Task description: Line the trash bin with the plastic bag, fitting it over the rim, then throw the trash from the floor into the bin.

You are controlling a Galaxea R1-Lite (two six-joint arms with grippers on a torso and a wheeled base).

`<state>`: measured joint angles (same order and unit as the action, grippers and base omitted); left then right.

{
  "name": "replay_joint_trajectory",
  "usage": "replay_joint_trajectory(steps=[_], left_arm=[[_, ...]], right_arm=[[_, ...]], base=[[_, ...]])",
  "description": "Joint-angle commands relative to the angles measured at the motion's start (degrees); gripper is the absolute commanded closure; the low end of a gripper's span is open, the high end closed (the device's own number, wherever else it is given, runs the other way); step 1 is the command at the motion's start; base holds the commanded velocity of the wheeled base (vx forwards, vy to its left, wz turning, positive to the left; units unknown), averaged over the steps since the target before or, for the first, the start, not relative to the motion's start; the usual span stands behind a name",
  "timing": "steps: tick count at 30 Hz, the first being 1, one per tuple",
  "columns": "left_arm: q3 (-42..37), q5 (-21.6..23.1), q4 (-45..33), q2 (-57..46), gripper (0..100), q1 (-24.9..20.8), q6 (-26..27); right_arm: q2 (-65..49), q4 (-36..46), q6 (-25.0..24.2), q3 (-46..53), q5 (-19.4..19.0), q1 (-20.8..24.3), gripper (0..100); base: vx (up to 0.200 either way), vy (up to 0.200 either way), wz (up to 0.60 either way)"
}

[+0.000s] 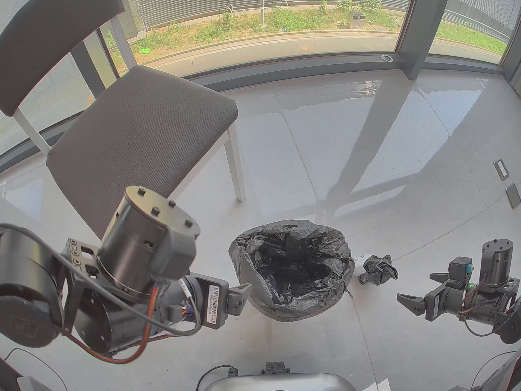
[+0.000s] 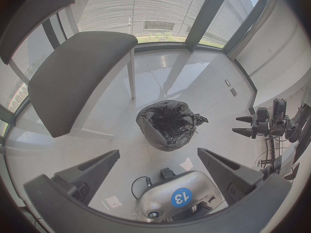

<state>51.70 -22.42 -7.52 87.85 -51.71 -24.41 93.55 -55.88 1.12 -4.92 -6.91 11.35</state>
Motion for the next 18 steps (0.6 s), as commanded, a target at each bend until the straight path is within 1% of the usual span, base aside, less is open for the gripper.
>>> replay_joint_trajectory(steps=[1, 3, 5, 6, 7, 9, 15, 18], left_arm=[[-0.7, -0.4, 0.1, -2.0, 0, -0.3, 0.0], [-0.2, -0.7, 0.1, -2.0, 0, -0.1, 0.0], [-0.2, -0.7, 0.3, -2.1, 0, -0.1, 0.0], [-0.2, -0.8, 0.3, -2.2, 0, 0.0, 0.1], [-0.4, -0.8, 0.3, -2.6, 0, 0.0, 0.1], [-0.6, -0.8, 0.3, -3.0, 0, 0.3, 0.3], [0.1, -0.8, 0.3, -3.7, 0, 0.7, 0.7], [0.9, -1.0, 0.2, -3.7, 0, 1.4, 2.0]], right_arm=[[4.4, -0.8, 0.4, -0.8, -0.9, -2.7, 0], [10.8, -4.8, 0.3, -3.4, -1.0, -3.6, 0], [12.9, -6.7, 0.3, -4.0, -0.9, -3.9, 0], [15.9, -11.0, 0.1, -4.3, -0.9, -4.1, 0], [17.5, -13.4, 0.1, -4.0, -0.9, -4.1, 0], [19.2, -16.0, 0.4, -3.6, -0.9, -4.2, 0], [19.7, -16.9, 0.5, -2.0, -0.9, -4.2, 0], [19.4, -17.0, 0.5, -0.7, -0.9, -4.2, 0]], base=[[0.0, 0.0, 0.0], [0.0, 0.0, 0.0], [0.0, 0.0, 0.0], [0.0, 0.0, 0.0], [0.0, 0.0, 0.0], [0.0, 0.0, 0.0], [0.0, 0.0, 0.0], [0.0, 0.0, 0.0]])
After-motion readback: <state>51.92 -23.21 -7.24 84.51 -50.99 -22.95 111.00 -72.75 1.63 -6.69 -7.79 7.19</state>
